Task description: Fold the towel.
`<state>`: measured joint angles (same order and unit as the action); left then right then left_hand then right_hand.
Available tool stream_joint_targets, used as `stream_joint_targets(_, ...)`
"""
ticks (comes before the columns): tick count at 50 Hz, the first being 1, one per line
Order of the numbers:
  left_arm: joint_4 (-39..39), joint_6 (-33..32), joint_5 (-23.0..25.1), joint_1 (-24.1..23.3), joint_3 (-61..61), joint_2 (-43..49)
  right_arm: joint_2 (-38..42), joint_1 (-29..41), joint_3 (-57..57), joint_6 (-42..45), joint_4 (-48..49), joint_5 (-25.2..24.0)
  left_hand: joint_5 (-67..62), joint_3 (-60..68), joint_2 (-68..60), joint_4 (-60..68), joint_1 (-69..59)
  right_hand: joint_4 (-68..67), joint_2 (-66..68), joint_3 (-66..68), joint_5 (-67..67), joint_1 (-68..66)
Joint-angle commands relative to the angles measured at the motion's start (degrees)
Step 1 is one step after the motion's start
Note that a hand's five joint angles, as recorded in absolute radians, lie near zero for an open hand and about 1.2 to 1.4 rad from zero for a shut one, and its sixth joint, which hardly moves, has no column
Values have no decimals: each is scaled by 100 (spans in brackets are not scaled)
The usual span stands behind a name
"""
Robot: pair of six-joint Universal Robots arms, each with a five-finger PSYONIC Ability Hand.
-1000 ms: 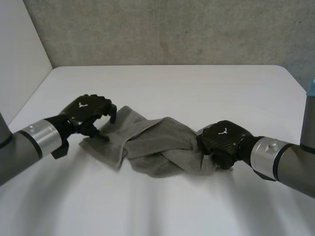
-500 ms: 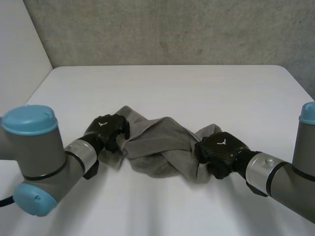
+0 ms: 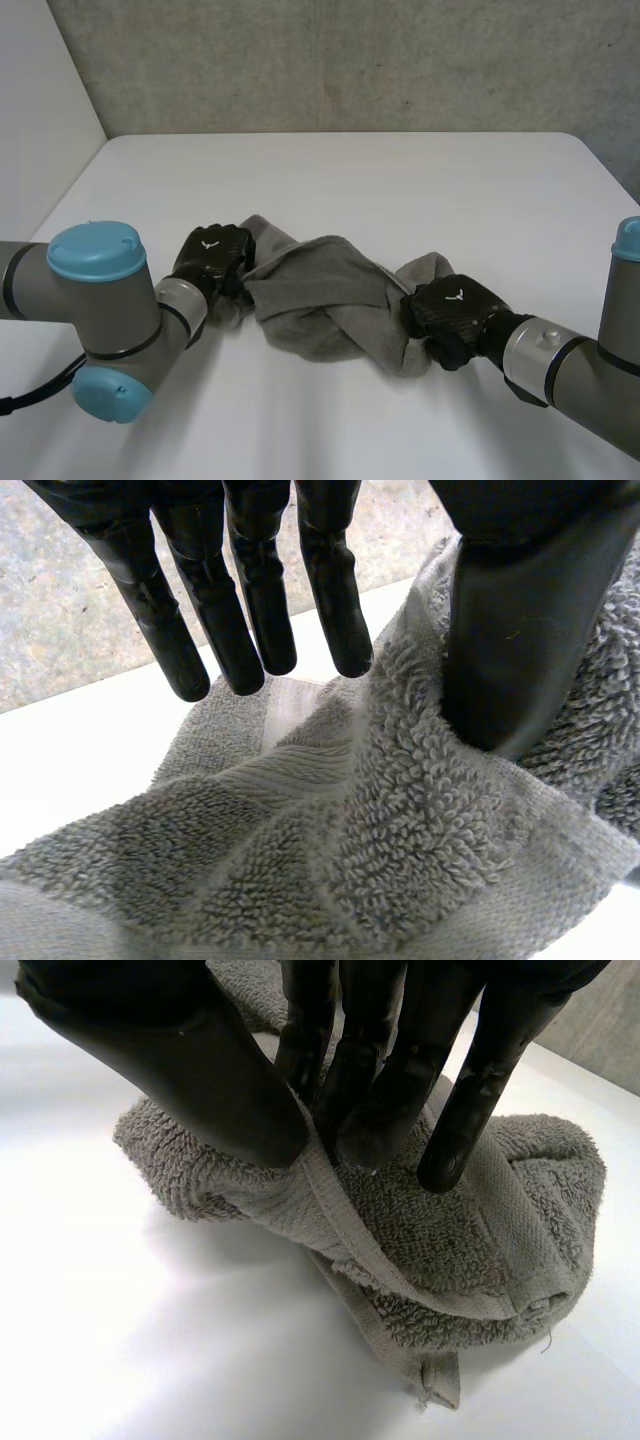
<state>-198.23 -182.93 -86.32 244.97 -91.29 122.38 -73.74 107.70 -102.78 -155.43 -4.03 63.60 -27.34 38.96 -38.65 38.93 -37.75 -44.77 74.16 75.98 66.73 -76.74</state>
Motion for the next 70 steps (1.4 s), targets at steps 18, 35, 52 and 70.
stream_joint_targets(18,13,-673,-201,358,-441,-522,-44,-311,-172,-83,-10,240,-1285,1123,-1153,1126,-1244,2004,-4943,-5125,-5200,5202)
stream_joint_targets(35,47,-832,80,613,-942,-1085,-764,-864,-454,-725,122,205,-2267,2105,-2135,2108,-2226,1921,-4860,-5042,-5117,5118)
stream_joint_targets(52,12,-832,414,850,-1101,-1138,-177,-882,-305,-1805,166,91,-3490,3328,-3358,3331,-3449,1971,-4910,-5092,-5167,5169)
stream_joint_targets(70,135,-841,1073,1150,-899,-1067,299,-917,-217,-2527,395,-321,-4266,4104,-4135,4107,-4225,-3523,584,402,327,-326)
